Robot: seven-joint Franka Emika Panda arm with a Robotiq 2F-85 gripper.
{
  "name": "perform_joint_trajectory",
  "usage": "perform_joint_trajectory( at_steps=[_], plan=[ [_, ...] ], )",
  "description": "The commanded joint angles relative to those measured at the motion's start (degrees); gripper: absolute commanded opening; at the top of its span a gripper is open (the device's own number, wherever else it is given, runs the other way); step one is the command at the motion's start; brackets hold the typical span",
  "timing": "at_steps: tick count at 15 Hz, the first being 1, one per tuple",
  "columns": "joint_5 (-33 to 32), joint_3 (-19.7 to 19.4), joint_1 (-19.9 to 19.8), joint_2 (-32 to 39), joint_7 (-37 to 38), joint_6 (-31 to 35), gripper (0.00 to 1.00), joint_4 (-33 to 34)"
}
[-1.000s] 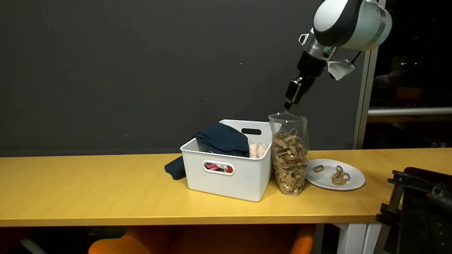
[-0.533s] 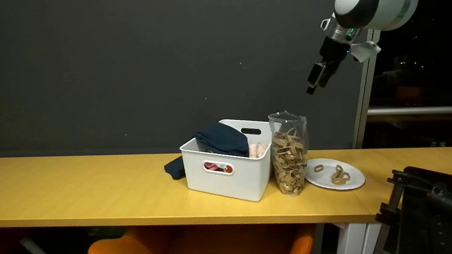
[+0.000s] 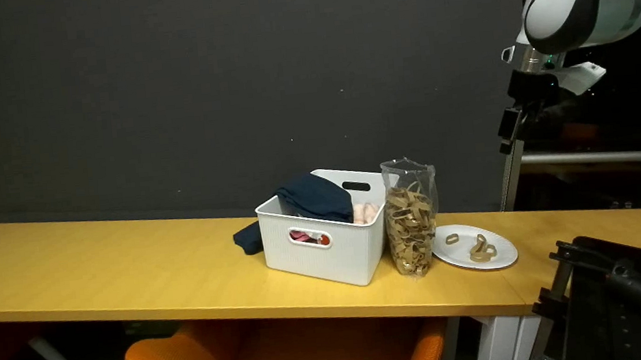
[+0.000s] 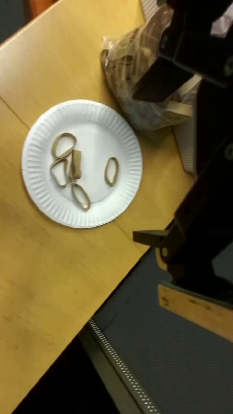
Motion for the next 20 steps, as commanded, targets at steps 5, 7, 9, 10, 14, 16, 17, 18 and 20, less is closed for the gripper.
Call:
perform_joint_trajectory(
  at_steps=[5,7,9,10,14,16,17,18,20],
  plan=[
    [-6.35,-7.44,8.3,11.35,13.95,1.06,1.0,3.79],
    [-5.87,-7.45,9.88,15.3,16.21,3.68,1.0,4.9],
    [-5.83,-8.81,12.13,19.6,19.11,6.32,1.0,6.41],
    [-5.83,-10.02,13.28,21.82,20.36,7.39,1.0,7.32],
    [-4.41,-11.58,14.02,29.69,21.46,10.59,1.0,11.07],
    [-3.76,-9.76,12.2,31.77,19.68,12.16,1.0,12.73],
    [-3.42,-8.44,11.03,32.64,18.8,12.85,1.0,13.66],
    [-3.32,-7.47,10.09,33.84,18.01,13.53,1.0,14.79],
    [-3.5,-6.02,8.91,35.84,16.86,15.01,1.0,16.92]
  ],
)
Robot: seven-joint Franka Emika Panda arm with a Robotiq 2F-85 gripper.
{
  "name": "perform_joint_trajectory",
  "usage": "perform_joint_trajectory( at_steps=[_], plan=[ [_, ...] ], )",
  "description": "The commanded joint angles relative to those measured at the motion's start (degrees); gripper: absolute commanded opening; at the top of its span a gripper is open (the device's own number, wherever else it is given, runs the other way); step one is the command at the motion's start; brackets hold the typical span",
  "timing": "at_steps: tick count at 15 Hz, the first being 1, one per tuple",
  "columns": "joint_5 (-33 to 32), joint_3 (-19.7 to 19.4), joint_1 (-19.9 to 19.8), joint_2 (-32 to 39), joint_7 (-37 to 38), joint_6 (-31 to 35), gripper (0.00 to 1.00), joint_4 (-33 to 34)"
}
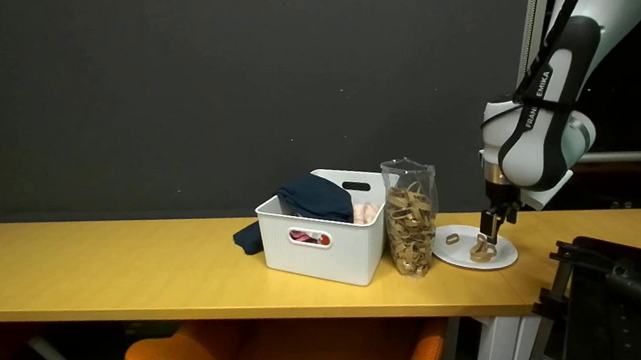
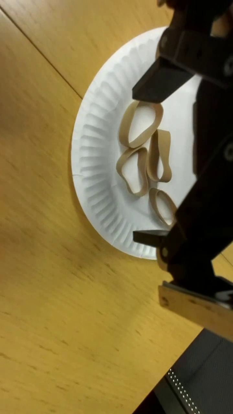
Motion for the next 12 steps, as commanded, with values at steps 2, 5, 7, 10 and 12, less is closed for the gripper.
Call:
perform_joint_trajectory(
  at_steps=[2,5,7,10,12],
  plan=[
    [0.79,4.56,-4.48,4.25,-5.19,4.02,1.0,5.78],
    [0.69,8.37,-8.38,5.35,-8.69,3.81,1.0,8.29],
    [0.61,11.01,-11.25,5.72,-11.19,3.05,1.0,9.3],
    [0.59,13.6,-14.44,6.35,-14.12,2.51,1.0,10.03],
    [0.56,14.48,-15.82,6.34,-15.34,2.77,1.0,9.71]
  ],
)
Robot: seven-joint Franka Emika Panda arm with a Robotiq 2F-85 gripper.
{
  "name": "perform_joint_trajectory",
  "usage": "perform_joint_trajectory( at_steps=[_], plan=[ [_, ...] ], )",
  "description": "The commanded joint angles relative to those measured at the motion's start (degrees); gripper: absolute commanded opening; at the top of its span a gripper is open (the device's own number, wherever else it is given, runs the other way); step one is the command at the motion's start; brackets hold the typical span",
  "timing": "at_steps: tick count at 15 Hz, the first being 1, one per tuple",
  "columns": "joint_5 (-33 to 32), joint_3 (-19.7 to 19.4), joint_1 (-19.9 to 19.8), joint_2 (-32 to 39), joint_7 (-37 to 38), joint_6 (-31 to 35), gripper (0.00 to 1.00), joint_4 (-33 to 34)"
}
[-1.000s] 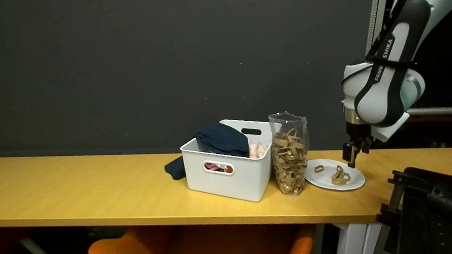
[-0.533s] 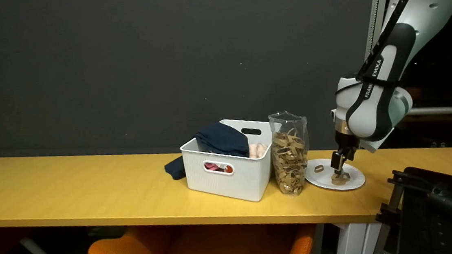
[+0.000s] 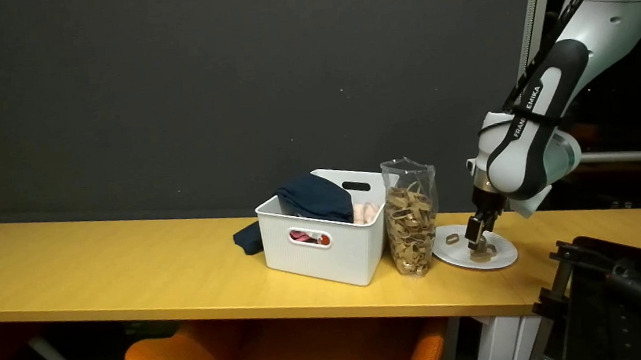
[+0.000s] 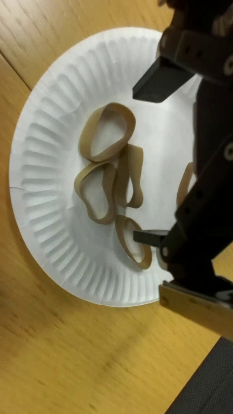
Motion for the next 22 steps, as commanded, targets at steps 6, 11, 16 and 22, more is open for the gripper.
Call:
perform_joint_trajectory(
  at_steps=[6,11,16,22],
  plan=[
    [1.22,3.35,-5.03,2.57,-4.03,-0.86,1.0,3.19],
    [1.29,3.15,-4.7,5.21,-3.7,-1.63,1.0,7.12],
    [1.37,3.35,-4.86,5.7,-3.57,-1.77,1.0,7.81],
    [1.58,3.48,-5.21,3.64,-3.33,-1.04,1.0,4.67]
  ],
)
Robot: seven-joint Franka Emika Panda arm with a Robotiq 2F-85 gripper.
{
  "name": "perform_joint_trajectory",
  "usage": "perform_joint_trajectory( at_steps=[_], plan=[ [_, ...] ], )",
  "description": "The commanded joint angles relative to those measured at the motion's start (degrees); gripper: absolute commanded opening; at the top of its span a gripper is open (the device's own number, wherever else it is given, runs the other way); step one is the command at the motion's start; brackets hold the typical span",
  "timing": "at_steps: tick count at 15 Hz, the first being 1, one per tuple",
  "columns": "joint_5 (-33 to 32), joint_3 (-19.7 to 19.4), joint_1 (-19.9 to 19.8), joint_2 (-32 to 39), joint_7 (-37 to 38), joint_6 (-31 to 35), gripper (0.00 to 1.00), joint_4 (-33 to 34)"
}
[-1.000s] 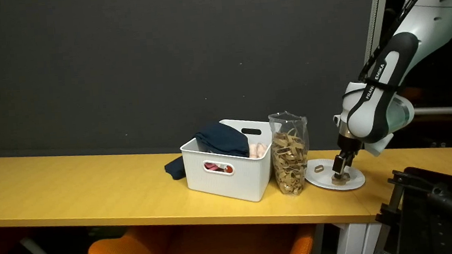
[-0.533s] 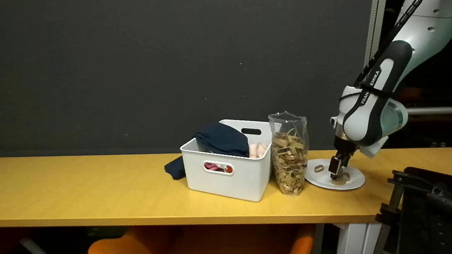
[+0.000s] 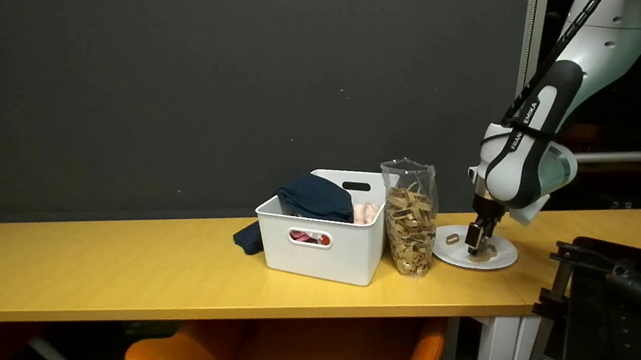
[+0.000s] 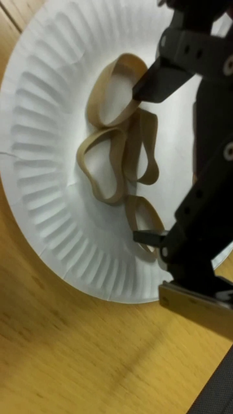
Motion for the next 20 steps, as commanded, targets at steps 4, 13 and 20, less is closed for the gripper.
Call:
perform_joint_trajectory(
  at_steps=[4,13,20],
  plan=[
    [1.32,1.42,-1.48,-2.32,-1.33,-0.36,1.0,-2.79],
    [1.68,1.59,-1.55,-1.81,-1.19,-0.9,0.42,-2.33],
    [2.89,1.86,-1.05,-2.92,-0.62,-1.39,0.0,-2.64]
  ],
)
